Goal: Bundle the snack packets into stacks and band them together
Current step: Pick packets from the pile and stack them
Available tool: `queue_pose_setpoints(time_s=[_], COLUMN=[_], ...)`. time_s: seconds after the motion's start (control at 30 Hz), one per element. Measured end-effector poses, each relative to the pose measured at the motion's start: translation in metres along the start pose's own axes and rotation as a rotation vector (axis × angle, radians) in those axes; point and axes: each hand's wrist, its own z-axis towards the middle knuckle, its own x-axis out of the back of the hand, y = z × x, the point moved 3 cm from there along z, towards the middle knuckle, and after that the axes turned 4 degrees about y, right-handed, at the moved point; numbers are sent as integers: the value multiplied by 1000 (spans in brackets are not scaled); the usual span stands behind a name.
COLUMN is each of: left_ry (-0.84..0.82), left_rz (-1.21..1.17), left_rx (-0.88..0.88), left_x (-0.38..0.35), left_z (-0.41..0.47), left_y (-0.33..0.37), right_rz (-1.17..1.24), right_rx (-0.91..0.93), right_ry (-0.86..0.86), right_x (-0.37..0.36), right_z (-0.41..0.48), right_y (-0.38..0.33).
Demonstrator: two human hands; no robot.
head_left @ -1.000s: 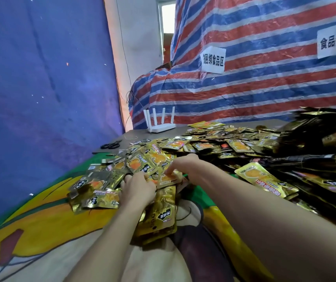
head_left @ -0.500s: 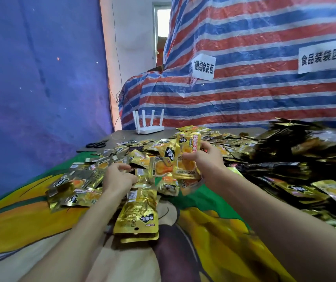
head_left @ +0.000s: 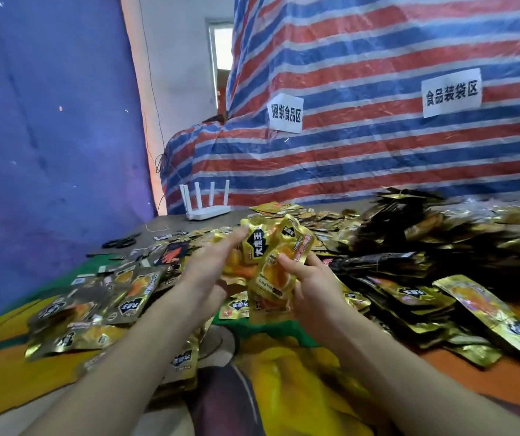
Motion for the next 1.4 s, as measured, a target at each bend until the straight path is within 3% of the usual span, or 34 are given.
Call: queue_pose_setpoints(time_s=[0.3,0.63,0.73,0.9,1.03,1.3,1.4], left_ry=[27,-327,-272,-60,-23,92,108], left_rz=[86,441,447,459,392,262,188], left_rx=[4,128,92,-28,-56,-110,-90], left_x=[-17,1,5,14,13,6,3], left_z=[-2,-15,-12,-4,-5,-1,0], left_y=[-30,-30,-30,-24,-23,-26,-34], right_rz=[-48,-165,-223,-478,-557,-722,-655], right_rx=[100,56,22,190,302,224,205], right_ry=[154,151,62,-93,-181,-298,-295], right_x=[22,29,30,31,26,16,16], right_z=[7,13,13,9,3,-2,-1], right_y=[-14,-14,-18,-23,-21,-2,-2])
